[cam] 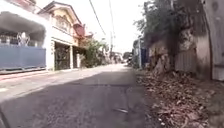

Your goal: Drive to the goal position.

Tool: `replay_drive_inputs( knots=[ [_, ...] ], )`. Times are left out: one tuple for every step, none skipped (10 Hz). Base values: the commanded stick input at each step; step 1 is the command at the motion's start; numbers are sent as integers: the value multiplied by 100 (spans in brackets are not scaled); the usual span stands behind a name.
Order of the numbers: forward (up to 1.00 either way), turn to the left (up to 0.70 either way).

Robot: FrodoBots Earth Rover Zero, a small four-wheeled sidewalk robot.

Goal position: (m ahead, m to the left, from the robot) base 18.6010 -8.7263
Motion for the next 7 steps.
replay_drive_inputs(
  knots=[
    [70,0],
    [70,0],
    [70,0],
    [70,0],
    [70,0],
    [70,0],
    [70,0]
  ],
)
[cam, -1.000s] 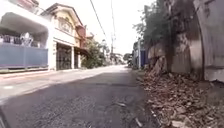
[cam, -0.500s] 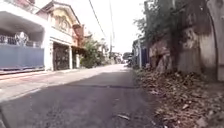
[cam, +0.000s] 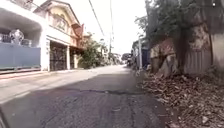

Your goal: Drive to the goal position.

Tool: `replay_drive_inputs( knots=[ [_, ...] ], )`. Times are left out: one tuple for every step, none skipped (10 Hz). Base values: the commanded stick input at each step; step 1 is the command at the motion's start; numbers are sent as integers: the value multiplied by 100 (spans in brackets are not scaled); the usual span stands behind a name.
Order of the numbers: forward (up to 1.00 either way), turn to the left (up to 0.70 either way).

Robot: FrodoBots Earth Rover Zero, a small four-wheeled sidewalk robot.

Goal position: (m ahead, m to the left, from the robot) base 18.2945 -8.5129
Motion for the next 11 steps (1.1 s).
replay_drive_inputs(
  knots=[
    [70,0],
    [70,0],
    [70,0],
    [70,0],
    [70,0],
    [70,0],
    [70,0],
    [70,0],
    [70,0],
    [70,0],
    [70,0]
  ],
)
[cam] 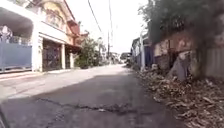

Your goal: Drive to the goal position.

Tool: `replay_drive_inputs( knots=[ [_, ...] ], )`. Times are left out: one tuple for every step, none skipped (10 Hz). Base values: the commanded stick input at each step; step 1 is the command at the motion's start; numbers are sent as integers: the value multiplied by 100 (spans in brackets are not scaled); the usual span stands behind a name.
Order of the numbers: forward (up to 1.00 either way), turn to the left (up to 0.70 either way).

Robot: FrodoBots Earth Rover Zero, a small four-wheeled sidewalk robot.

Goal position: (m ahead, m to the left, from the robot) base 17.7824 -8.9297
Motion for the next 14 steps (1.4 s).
replay_drive_inputs(
  knots=[
    [70,0],
    [70,0],
    [70,0],
    [70,0],
    [70,0],
    [70,0],
    [70,0],
    [70,0],
    [70,0],
    [70,0],
    [70,0],
    [70,0],
    [70,0],
    [70,0]
  ],
)
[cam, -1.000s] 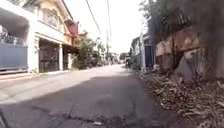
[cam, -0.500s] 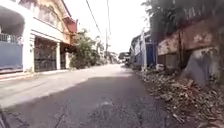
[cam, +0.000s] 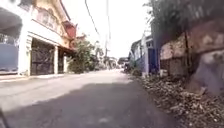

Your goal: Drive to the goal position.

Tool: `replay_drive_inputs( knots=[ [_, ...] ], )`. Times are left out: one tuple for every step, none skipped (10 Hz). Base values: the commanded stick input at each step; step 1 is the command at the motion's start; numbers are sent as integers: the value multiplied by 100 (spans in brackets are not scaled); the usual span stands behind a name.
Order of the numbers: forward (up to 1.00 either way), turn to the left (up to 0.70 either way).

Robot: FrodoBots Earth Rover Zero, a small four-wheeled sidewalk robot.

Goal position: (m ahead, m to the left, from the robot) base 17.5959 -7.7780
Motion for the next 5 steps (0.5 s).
replay_drive_inputs(
  knots=[
    [70,0],
    [70,0],
    [70,0],
    [70,0],
    [70,0]
  ],
)
